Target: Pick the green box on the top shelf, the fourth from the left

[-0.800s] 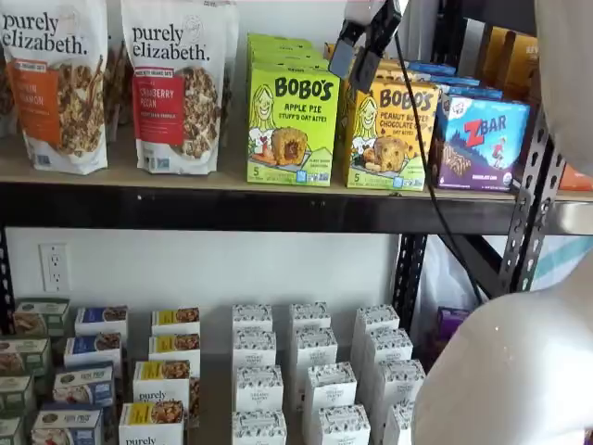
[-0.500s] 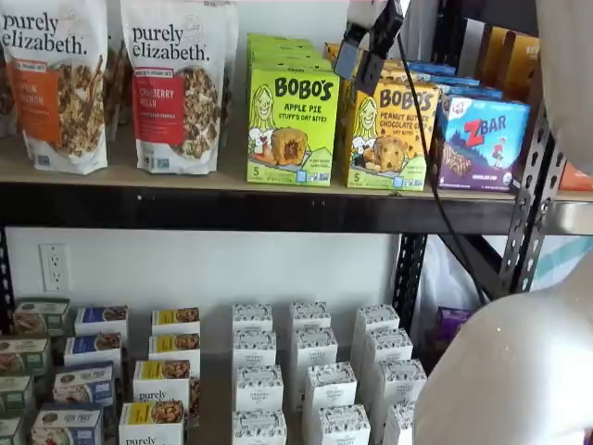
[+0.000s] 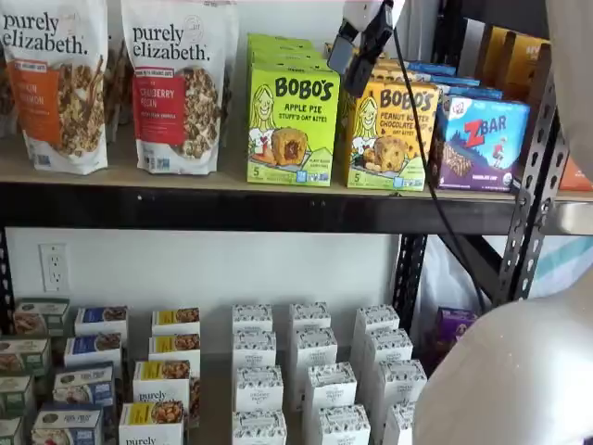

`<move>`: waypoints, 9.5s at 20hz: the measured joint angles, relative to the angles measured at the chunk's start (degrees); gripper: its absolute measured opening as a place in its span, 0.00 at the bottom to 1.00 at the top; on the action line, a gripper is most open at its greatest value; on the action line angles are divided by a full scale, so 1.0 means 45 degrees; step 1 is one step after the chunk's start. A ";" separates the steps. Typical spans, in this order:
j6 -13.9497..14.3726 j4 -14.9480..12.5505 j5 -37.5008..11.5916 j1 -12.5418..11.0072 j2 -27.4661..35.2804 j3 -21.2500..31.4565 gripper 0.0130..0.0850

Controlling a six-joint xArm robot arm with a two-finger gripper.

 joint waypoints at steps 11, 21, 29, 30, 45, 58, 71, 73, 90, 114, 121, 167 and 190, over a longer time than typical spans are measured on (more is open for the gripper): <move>-0.0046 0.0793 -0.0994 -0.0069 0.0426 -0.0003 1.00; 0.0242 0.1074 -0.1421 0.0263 0.1053 -0.0446 1.00; 0.0448 0.1173 -0.2053 0.0516 0.1305 -0.0575 1.00; 0.0490 0.1138 -0.2134 0.0574 0.1364 -0.0622 1.00; 0.0851 0.0755 -0.2438 0.1026 0.2584 -0.1791 1.00; 0.0582 0.0463 -0.2516 0.0869 0.3453 -0.2417 1.00; 0.0432 -0.0078 -0.2323 0.0878 0.4006 -0.2710 1.00; 0.0432 -0.0174 -0.2286 0.0899 0.4039 -0.2713 1.00; 0.0413 -0.0728 -0.2803 0.1100 0.3827 -0.1895 1.00; 0.0435 -0.0824 -0.3384 0.1248 0.3706 -0.1309 1.00; 0.0462 -0.0850 -0.3442 0.1294 0.3709 -0.1244 0.78; 0.0431 -0.0788 -0.3291 0.1273 0.3782 -0.1283 0.28; 0.0597 -0.0818 -0.1518 0.1130 0.3166 -0.1932 0.28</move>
